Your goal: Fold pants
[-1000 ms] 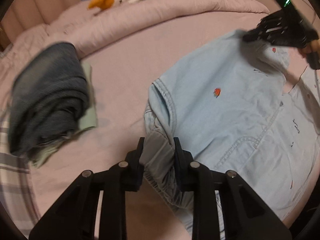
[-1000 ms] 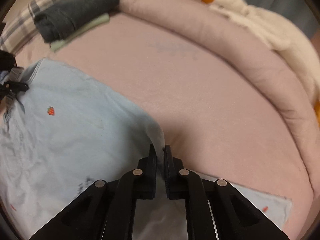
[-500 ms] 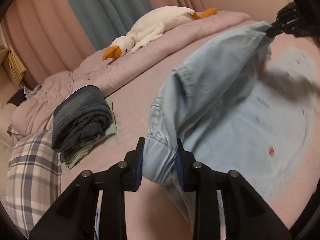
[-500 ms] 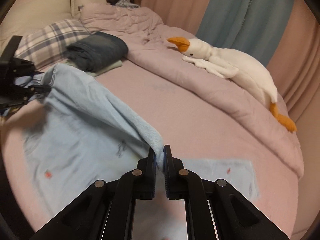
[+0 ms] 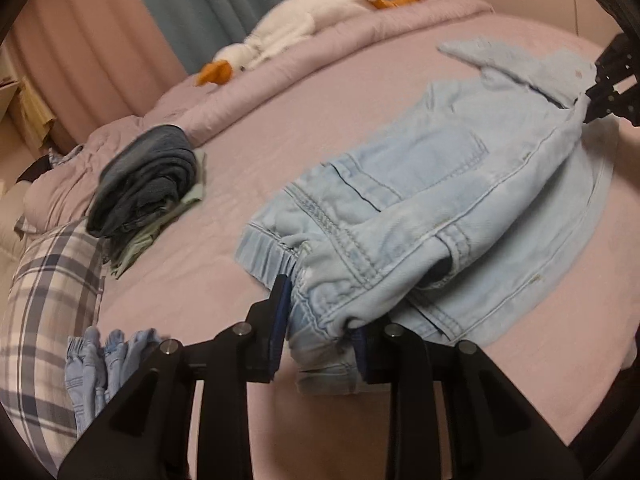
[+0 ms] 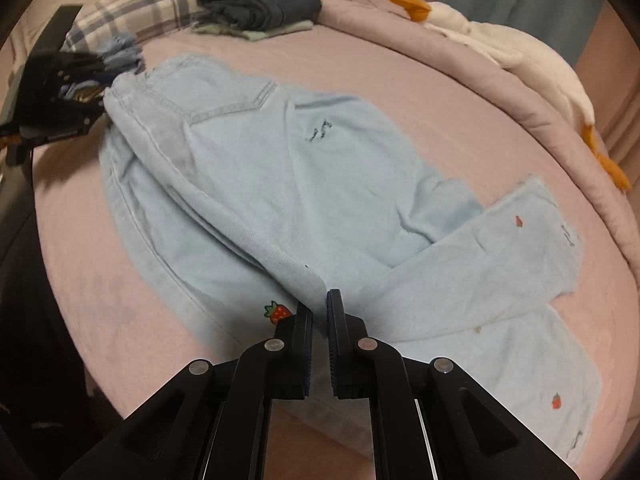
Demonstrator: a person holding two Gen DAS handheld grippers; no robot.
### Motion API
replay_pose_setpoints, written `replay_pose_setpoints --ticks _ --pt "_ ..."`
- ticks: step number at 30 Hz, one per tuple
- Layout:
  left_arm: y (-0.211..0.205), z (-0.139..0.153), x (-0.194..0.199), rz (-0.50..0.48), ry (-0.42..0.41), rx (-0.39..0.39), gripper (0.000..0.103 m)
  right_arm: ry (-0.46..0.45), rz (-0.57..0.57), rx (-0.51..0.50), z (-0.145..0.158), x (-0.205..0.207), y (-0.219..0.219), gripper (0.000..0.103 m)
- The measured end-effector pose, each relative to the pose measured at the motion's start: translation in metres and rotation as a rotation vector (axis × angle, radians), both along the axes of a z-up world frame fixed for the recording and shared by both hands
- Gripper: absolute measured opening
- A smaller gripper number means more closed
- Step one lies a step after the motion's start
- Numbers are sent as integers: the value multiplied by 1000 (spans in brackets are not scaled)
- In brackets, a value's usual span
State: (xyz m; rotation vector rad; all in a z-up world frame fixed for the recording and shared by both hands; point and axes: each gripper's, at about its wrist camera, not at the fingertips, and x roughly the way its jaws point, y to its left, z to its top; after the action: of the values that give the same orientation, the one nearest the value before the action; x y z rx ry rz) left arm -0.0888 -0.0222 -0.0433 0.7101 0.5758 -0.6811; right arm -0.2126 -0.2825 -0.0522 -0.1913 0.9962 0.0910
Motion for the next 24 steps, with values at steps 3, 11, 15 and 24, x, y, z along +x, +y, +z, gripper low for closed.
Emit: replay_pose_setpoints --ticks 3,11,15,24 --pt "7 -1 -4 -7 -3 -5 31 -57 15 -37 17 -2 3 7" --pt "8 -28 -9 15 27 52 35 32 47 -106 -31 1 28 8" --pt "20 -11 -9 74 63 6 58 72 25 -51 -24 9 18 12" --pt "-5 26 -43 0 151 -235 66 -29 -58 344 7 8 -20 40"
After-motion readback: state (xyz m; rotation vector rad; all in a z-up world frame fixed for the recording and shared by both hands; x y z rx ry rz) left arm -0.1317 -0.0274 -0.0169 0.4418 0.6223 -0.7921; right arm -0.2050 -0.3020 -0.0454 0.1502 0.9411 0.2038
